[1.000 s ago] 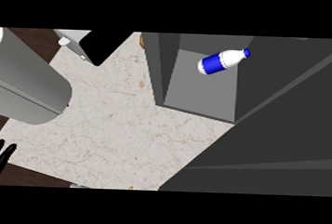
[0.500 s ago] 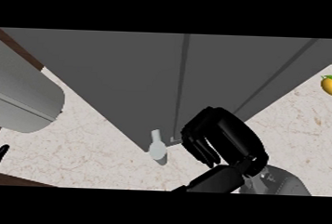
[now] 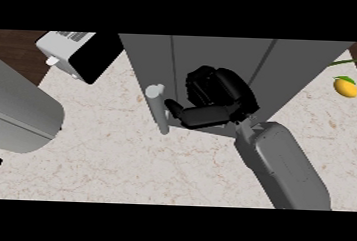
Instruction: Pick up the bottled water, place it into the cabinet and close the cabinet
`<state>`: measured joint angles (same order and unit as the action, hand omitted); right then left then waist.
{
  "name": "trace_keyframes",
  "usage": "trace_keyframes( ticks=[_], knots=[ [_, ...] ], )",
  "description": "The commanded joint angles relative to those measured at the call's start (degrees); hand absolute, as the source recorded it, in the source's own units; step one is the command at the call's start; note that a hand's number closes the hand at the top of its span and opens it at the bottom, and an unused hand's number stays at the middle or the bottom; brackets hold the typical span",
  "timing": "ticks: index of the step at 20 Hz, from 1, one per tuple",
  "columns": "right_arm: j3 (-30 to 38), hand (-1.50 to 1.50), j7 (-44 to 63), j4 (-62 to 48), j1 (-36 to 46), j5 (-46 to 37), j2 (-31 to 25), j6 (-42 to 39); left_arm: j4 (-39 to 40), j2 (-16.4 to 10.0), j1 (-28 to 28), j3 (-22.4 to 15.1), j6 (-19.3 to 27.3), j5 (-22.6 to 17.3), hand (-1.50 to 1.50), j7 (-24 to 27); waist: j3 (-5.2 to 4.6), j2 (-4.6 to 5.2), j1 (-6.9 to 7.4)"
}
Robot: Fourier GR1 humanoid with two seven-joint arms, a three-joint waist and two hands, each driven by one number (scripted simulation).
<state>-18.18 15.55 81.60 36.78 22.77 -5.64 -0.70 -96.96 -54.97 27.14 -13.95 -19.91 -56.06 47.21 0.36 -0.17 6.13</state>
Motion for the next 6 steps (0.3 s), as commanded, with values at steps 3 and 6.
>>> trace_keyframes(
  ticks=[3, 6],
  knots=[
    [7.35, 1.5, -3.12, -15.57, 12.17, -2.34, 0.4, 2.33, 0.85, 0.42, -0.11, 1.61, -3.11, 0.09, -1.5, 1.75, -0.46, 1.51, -0.03],
    [7.11, 1.5, -4.08, -17.47, 12.93, -2.53, 1.28, 1.89, 0.31, 0.1, 0.99, 1.82, -3.95, 0.4, -1.5, 1.34, -0.43, 1.3, -0.33]
  ],
)
